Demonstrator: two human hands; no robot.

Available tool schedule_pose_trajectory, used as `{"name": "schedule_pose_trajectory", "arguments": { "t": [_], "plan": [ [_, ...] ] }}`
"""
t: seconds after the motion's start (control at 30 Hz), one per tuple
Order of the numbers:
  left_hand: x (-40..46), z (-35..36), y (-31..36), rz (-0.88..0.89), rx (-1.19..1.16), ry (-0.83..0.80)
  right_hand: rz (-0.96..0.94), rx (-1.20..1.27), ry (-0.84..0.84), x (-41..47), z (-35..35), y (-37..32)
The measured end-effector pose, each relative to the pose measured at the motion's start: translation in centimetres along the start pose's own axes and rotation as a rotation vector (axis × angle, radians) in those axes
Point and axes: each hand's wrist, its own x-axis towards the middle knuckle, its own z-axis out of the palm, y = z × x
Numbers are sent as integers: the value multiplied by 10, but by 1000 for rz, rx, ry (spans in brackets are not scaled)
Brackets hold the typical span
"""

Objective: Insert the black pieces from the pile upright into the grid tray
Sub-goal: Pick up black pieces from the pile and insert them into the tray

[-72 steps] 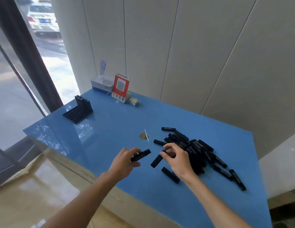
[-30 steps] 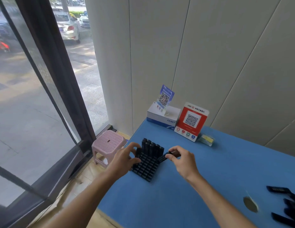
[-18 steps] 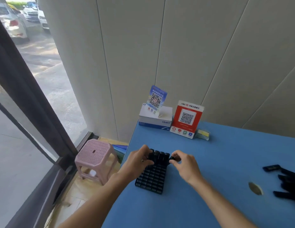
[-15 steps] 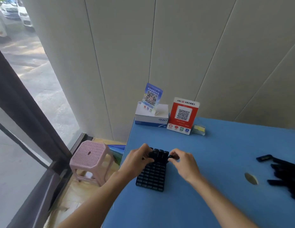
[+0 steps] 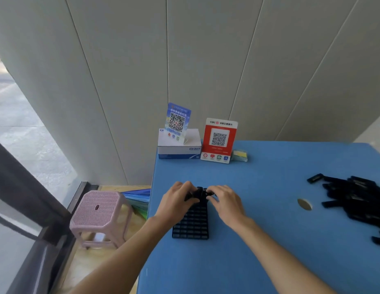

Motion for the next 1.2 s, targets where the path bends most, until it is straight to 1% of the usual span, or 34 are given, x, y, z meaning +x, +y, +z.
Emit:
{"name": "schedule_pose_trajectory", "arguments": {
  "t": [0.3,0.47,0.67,0.8,1.2],
  "plan": [
    [14,9,5,87,54,99,-23,20,7,3,-7,9],
    [20,25,-8,146,158,77,-14,45,-2,4,-15,25],
    [20,29,-14,193,197,88,-13,66,-33,5,-16,34],
    [24,24,-15,187,221,92,-15,76,-53,5,-18,34],
    [24,18,-14,295,336,20,28,60,-60,-3,-18,27]
  ]
}}
